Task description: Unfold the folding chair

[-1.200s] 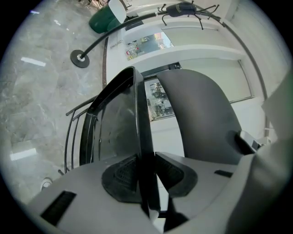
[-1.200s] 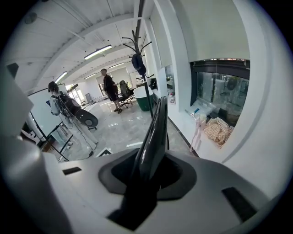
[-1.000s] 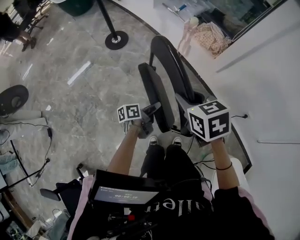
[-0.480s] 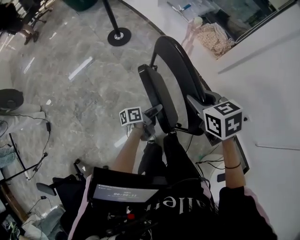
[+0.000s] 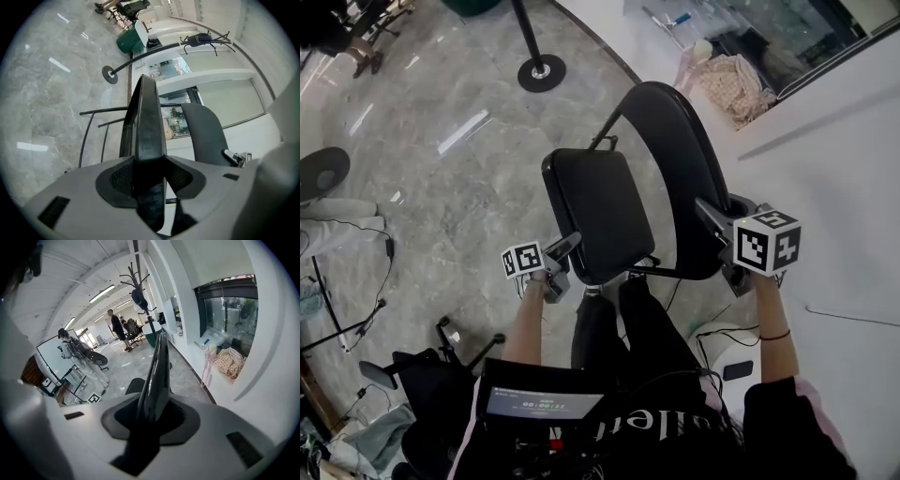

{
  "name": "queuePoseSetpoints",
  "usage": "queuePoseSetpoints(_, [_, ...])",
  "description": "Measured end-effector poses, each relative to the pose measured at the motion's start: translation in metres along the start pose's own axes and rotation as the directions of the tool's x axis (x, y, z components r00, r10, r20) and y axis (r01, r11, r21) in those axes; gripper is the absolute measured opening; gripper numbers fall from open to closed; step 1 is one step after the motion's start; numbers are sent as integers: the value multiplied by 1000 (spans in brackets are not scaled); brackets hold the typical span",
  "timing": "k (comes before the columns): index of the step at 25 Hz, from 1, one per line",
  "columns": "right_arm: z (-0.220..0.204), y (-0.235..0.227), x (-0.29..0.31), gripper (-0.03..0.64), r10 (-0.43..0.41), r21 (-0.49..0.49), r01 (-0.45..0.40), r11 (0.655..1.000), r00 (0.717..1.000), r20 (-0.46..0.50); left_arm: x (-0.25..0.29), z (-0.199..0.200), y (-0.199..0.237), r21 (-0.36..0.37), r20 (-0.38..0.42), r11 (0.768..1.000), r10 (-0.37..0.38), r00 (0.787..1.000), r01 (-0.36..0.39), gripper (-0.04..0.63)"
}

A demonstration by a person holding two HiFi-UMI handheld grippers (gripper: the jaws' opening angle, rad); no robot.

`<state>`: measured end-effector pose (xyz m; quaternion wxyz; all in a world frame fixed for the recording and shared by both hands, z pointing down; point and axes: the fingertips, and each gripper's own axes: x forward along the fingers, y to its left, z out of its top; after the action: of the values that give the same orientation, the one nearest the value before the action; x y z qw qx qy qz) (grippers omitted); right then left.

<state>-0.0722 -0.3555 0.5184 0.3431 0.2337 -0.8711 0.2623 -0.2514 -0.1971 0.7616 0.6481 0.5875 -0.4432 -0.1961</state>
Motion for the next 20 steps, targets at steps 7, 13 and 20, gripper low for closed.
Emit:
queuePoseSetpoints(7, [-9, -31, 5, 101, -65, 46, 65, 997, 998, -1, -15, 4, 35, 2, 26, 1000, 8, 1000, -8, 176])
queuePoseSetpoints(13, [-21, -32, 25, 101, -94, 86, 94, 992, 996, -1, -48, 14, 84, -25, 44, 1000, 12, 999, -11, 190])
queuePoseSetpoints(20, [-39, -26, 52, 106, -151, 87, 150, 985, 989, 1, -80, 17, 155, -76, 98, 996, 63, 993, -56, 205])
